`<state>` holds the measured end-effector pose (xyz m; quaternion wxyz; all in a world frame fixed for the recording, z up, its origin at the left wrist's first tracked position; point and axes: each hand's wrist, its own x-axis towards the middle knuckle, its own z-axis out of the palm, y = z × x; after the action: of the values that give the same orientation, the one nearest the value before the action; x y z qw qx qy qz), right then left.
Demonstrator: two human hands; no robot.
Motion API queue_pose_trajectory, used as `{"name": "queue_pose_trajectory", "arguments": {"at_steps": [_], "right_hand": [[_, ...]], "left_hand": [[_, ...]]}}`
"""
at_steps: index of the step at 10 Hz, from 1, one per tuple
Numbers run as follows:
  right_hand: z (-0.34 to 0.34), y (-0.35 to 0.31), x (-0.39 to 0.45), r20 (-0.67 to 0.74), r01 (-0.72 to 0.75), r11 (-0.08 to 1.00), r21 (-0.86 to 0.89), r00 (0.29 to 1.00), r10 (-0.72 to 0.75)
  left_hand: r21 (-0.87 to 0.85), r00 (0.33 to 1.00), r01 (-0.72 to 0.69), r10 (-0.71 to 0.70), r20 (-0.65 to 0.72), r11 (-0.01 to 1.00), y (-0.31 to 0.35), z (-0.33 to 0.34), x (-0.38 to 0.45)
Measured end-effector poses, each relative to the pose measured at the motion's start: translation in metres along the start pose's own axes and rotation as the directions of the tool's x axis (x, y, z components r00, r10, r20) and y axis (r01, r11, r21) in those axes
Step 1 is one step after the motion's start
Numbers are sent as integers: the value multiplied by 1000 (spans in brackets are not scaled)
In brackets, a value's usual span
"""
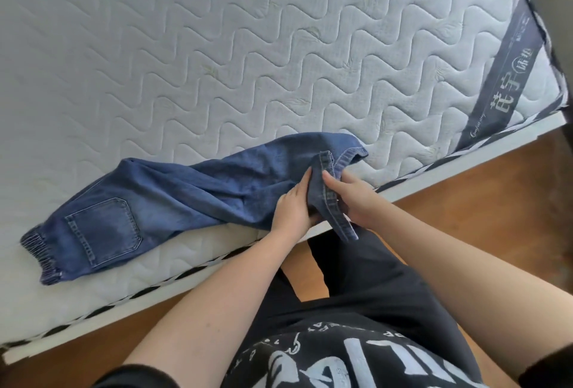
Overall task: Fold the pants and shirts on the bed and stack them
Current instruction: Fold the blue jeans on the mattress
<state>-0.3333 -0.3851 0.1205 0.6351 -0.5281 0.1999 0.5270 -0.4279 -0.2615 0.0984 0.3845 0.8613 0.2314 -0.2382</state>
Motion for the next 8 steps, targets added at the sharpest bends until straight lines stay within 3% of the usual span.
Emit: {"name": "queue_pose_trajectory", "arguments": {"at_steps": [1, 4, 5, 6, 8], "right_hand": [[34, -1, -16, -44, 88, 995, -54, 995, -90], [116, -31, -46, -273, 141, 981, -135, 946, -174], [154, -35, -59, -252, 193, 968, -162, 940, -230], [198, -35, -78, -203, 219, 961, -168, 946, -251], [277, -39, -107, -142, 246, 960, -133, 954, -264]], "left_hand": [[52, 992, -21, 28, -124, 998, -13, -27, -12], [11, 981, -74, 74, -178, 997, -92, -167, -71], [-52, 964, -56, 40, -263, 997, -147, -221, -101], [-32, 973, -39, 31, -227, 999, -179, -280, -135], [16, 946, -6, 11, -323, 1000, -255, -348, -168]]}}
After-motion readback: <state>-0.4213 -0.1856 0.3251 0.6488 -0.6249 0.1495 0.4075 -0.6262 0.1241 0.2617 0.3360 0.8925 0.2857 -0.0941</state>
